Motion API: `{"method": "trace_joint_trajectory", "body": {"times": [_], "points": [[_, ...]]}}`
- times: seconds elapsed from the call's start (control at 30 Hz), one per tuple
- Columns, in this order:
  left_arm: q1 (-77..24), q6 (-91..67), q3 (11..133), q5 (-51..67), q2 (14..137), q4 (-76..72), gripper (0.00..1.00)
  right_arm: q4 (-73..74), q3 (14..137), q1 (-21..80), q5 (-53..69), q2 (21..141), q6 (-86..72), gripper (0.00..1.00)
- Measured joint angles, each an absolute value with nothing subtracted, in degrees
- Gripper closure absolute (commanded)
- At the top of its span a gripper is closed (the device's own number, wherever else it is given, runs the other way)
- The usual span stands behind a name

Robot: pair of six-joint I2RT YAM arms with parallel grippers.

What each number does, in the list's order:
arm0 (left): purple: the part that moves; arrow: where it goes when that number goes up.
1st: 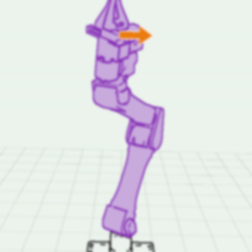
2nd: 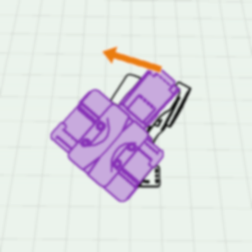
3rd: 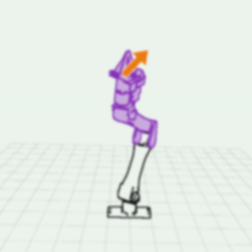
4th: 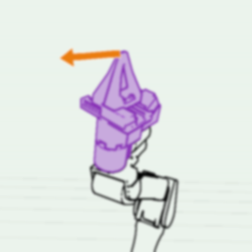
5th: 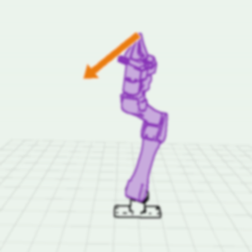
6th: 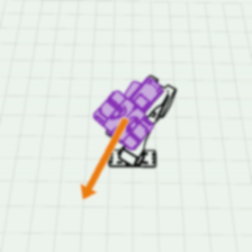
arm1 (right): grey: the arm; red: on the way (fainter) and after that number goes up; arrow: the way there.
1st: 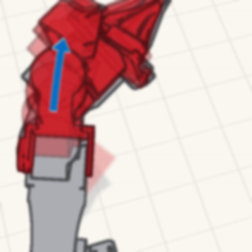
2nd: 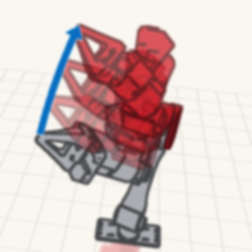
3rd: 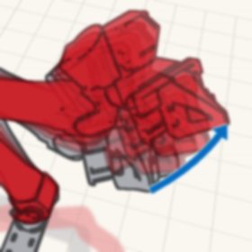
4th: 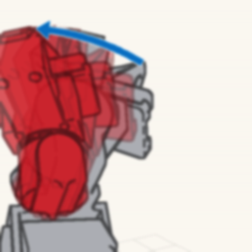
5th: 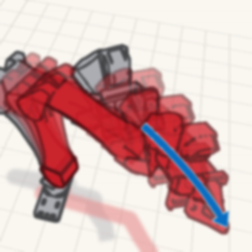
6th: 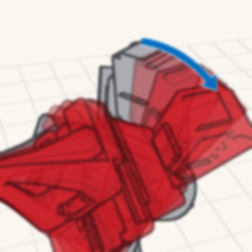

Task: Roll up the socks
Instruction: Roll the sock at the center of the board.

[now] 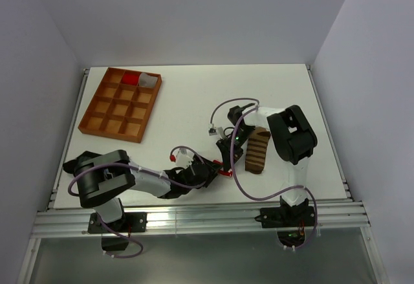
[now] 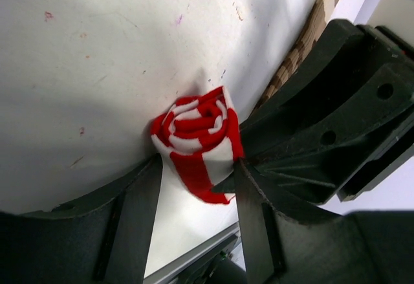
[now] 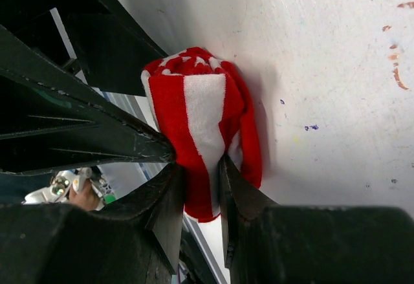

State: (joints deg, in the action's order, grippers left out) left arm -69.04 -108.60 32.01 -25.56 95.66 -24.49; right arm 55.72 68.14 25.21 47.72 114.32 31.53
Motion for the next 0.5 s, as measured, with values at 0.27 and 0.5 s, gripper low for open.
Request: {"method": "trace_joint_trajectory", "body": {"times": [0.27, 0.5], "points": [[-69.1, -111.5, 34.7, -26.4, 97.7, -22.2, 0.52, 57.8, 68.9, 24.9, 47.7, 115.3, 33.6, 0.88], [-69.2, -112.8, 36.8, -26.4, 98.5, -19.4, 0.55, 59.0, 69.1, 24.6, 47.7, 115.8, 34.6, 0.88]]}}
